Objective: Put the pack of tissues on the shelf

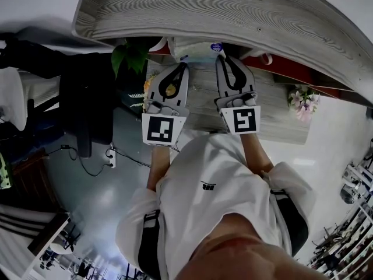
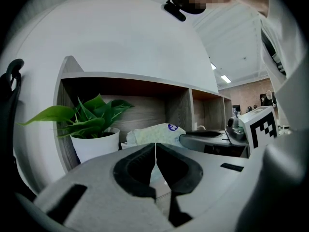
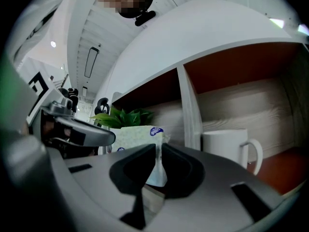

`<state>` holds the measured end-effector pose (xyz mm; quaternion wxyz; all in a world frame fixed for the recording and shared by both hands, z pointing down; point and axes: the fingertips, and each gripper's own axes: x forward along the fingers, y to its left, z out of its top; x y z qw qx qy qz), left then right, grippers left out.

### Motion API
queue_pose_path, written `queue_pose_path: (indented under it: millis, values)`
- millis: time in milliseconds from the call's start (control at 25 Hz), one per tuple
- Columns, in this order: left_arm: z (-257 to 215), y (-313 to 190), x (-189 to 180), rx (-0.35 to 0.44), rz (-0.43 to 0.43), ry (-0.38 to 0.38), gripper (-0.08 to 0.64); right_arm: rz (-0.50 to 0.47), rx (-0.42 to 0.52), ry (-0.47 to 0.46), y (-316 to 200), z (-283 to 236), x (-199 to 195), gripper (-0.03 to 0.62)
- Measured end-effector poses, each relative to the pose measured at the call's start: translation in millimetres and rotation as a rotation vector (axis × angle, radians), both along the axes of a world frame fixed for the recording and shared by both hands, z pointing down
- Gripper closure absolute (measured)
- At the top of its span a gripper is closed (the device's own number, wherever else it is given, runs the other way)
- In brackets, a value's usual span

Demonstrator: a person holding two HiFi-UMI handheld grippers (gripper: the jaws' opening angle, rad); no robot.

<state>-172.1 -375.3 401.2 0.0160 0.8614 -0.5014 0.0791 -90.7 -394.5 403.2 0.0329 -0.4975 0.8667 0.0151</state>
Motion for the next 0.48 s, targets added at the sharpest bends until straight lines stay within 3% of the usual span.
queue_pose_path:
  millis: [480]
  values:
    - [-5.4,10.5,6.5,0.013,-0.007,-0.01,0.528,-0.002,0.016,0.014,10.5,-2.2,8.8,0.529]
